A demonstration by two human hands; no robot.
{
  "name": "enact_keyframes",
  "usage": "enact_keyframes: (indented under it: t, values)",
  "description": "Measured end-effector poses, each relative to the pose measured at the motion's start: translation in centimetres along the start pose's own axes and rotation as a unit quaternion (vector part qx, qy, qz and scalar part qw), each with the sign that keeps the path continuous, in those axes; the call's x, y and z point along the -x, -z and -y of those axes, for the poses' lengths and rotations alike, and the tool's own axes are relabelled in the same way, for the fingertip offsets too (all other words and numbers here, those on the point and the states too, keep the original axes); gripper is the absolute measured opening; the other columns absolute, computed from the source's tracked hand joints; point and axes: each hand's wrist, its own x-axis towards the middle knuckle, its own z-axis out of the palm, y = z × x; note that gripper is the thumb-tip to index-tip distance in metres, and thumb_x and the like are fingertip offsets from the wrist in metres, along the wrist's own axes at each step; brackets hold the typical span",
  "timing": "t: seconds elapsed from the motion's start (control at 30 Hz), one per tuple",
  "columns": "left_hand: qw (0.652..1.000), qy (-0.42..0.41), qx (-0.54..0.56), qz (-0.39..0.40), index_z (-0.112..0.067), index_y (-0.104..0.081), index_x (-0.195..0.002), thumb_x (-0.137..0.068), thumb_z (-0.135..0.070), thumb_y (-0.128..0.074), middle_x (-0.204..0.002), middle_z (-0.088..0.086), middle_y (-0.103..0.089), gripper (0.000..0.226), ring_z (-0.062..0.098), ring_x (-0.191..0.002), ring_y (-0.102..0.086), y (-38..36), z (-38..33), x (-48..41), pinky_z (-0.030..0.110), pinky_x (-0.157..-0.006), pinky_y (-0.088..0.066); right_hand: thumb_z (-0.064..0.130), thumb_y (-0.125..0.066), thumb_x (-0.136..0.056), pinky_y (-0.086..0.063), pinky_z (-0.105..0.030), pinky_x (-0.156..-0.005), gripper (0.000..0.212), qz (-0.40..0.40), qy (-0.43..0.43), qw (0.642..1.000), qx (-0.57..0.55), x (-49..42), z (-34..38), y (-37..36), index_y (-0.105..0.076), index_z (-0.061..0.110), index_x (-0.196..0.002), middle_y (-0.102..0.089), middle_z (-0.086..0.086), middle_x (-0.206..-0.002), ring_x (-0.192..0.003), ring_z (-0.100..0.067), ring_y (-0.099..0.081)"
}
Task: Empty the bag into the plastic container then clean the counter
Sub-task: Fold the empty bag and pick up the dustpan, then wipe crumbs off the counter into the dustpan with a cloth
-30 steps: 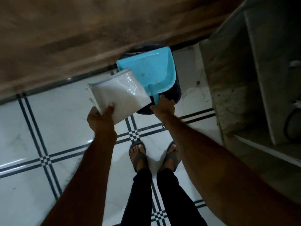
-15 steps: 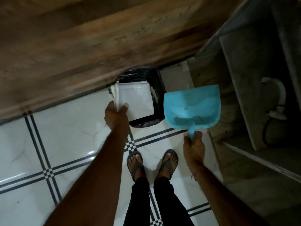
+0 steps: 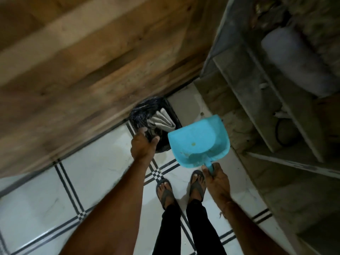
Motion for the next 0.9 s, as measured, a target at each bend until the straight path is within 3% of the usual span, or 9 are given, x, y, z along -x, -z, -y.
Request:
enact_keyframes:
  t: [0.27, 0.37, 0.43, 0.5, 0.63, 0.77, 0.9]
  values:
    - [0.986, -0.145, -0.055, 0.068, -0.019, -0.056, -0.135, -0.085, -0.041, -0.077, -0.136, 0.009, -0.063, 0.059, 0.031, -0.126, -0.057, 6.3, -9.8, 14.6, 0.045, -0.103, -0.049, 0.048, -0.064, -0.096, -0.053, -0.041, -0.08, 0.032, 0.006, -0.048, 0.995, -0.085, 11.7, 3.8, 13.0, -0.064, 0.016, -0.095, -0.065, 0.0, -0.083, -0.088, -0.029, -0.067]
    - [0.979, -0.179, -0.048, 0.087, -0.021, -0.058, -0.133, -0.079, -0.05, -0.074, -0.128, 0.007, -0.068, 0.062, 0.029, -0.117, -0.064, 7.3, -12.8, 18.8, 0.046, -0.099, -0.053, 0.065, -0.062, -0.089, -0.056, -0.044, -0.08, 0.052, 0.001, -0.064, 0.985, -0.158, 15.2, 4.1, 17.0, -0.068, 0.016, -0.106, -0.069, -0.001, -0.09, -0.088, -0.025, -0.067]
    - [0.971, -0.208, -0.061, 0.102, -0.019, -0.055, -0.14, -0.082, -0.046, -0.075, -0.133, 0.011, -0.063, 0.067, 0.031, -0.117, -0.064, 7.1, -15.3, 21.7, 0.046, -0.1, -0.052, 0.08, -0.059, -0.076, -0.055, -0.038, -0.069, 0.073, -0.013, -0.072, 0.977, -0.198, 17.1, 4.0, 19.3, -0.068, 0.016, -0.11, -0.068, -0.001, -0.088, -0.08, -0.023, -0.065]
    - [0.959, -0.244, -0.078, 0.121, -0.017, -0.051, -0.145, -0.085, -0.041, -0.076, -0.14, 0.014, -0.057, 0.069, 0.033, -0.124, -0.058, 6.5, -18.0, 24.6, 0.045, -0.105, -0.048, 0.085, -0.057, -0.071, -0.048, -0.031, -0.062, 0.079, -0.02, -0.079, 0.973, -0.217, 18.3, 3.5, 21.3, -0.068, 0.017, -0.108, -0.065, 0.002, -0.082, -0.073, -0.02, -0.061]
    - [0.935, -0.32, -0.095, 0.121, -0.017, -0.047, -0.148, -0.086, -0.043, -0.075, -0.144, 0.017, -0.052, 0.073, 0.035, -0.133, -0.05, 4.7, -24.0, 28.9, 0.042, -0.109, -0.043, 0.08, -0.059, -0.078, -0.05, -0.032, -0.066, 0.064, -0.038, -0.074, 0.968, -0.238, 19.3, 2.4, 24.9, -0.068, 0.026, -0.113, -0.068, 0.006, -0.092, -0.08, -0.014, -0.063]
    - [0.913, -0.38, -0.106, 0.101, -0.019, -0.043, -0.149, -0.088, -0.052, -0.07, -0.145, 0.015, -0.048, 0.074, 0.034, -0.133, -0.048, 3.2, -29.6, 30.6, 0.044, -0.109, -0.043, 0.059, -0.062, -0.093, -0.045, -0.025, -0.061, 0.043, -0.052, -0.07, 0.97, -0.225, 18.9, 1.6, 28.2, -0.067, 0.021, -0.112, -0.064, 0.008, -0.086, -0.071, -0.006, -0.056]
    - [0.888, -0.426, -0.158, 0.077, -0.015, -0.039, -0.15, -0.088, -0.059, -0.065, -0.146, 0.02, -0.041, 0.08, 0.041, -0.134, -0.042, 1.5, -35.4, 30.1, 0.051, -0.107, -0.042, 0.051, -0.064, -0.096, -0.04, -0.022, -0.055, 0.035, -0.068, -0.076, 0.965, -0.242, 18.5, 1.6, 30.4, -0.067, 0.018, -0.106, -0.061, 0.007, -0.079, -0.063, -0.006, -0.053]
